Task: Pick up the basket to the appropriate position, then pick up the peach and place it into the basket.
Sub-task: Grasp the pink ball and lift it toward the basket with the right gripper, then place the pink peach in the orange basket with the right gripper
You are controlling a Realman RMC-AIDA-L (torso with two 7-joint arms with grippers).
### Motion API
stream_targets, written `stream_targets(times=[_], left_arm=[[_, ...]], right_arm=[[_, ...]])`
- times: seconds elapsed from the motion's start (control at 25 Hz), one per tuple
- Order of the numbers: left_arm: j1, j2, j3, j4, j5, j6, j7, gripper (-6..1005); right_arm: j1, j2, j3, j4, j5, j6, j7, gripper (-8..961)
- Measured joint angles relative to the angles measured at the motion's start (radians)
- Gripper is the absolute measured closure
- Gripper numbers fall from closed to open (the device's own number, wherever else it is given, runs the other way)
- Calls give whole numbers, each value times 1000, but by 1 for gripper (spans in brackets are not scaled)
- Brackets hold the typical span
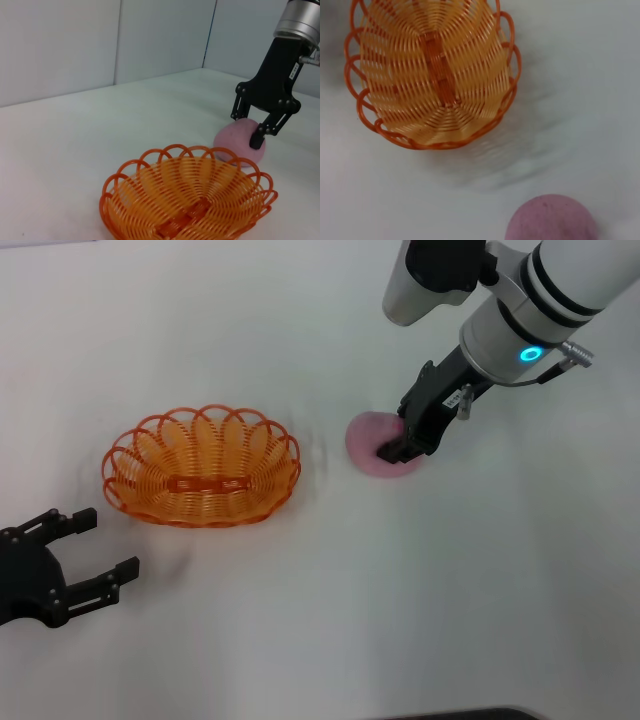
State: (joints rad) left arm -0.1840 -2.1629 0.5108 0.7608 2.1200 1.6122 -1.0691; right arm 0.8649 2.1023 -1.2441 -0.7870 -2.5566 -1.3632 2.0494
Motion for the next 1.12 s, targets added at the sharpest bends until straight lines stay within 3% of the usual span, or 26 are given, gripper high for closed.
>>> stream_targets(times=[0.12,0.84,1.12], left_arm=[[0,0,0,0,0,-2,0,168],[-5,2,-1,0,0,-11,-10,168],[-10,3,-2,0,0,-11,-22,168]], right_arm=[[0,0,0,-1,0,0,0,590],[-1,-4,110,-147,86,-165,-9,600],[-1,-5,113,-156,117,-170,-18,599]])
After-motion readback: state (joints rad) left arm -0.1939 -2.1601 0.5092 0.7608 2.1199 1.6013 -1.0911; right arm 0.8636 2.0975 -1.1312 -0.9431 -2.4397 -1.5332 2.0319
